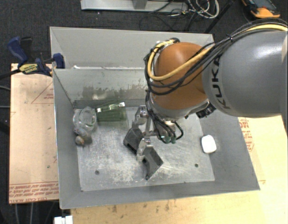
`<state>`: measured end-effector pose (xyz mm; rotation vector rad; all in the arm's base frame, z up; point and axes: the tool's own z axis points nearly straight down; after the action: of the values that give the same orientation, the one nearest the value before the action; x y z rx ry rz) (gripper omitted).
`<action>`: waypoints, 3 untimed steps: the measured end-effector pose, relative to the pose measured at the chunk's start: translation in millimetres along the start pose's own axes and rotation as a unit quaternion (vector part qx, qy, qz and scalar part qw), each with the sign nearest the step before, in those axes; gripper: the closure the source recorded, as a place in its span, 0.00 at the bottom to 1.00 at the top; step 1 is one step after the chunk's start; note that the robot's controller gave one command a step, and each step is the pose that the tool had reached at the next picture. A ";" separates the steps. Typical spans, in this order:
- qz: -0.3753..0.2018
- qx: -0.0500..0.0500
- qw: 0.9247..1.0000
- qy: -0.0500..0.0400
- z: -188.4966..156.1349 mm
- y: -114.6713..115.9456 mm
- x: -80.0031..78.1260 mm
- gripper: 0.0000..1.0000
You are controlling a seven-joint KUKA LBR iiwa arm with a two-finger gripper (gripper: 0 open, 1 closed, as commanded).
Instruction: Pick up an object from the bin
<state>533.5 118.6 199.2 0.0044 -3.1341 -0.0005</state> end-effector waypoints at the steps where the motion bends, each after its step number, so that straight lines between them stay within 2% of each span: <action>1: 0.001 0.000 1.000 -0.004 -4.2 -0.6 -1.7 0.00; 2: 0.063 -0.001 0.998 -0.006 11.3 -11.0 -6.8 0.00; 3: 0.097 -0.001 0.995 -0.004 55.0 -27.5 9.3 0.00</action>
Offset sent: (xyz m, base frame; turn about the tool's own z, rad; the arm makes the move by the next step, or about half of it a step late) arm 0.0108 -0.0257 -0.0330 0.2738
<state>523.9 91.1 144.2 -0.3015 -3.1286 -0.0019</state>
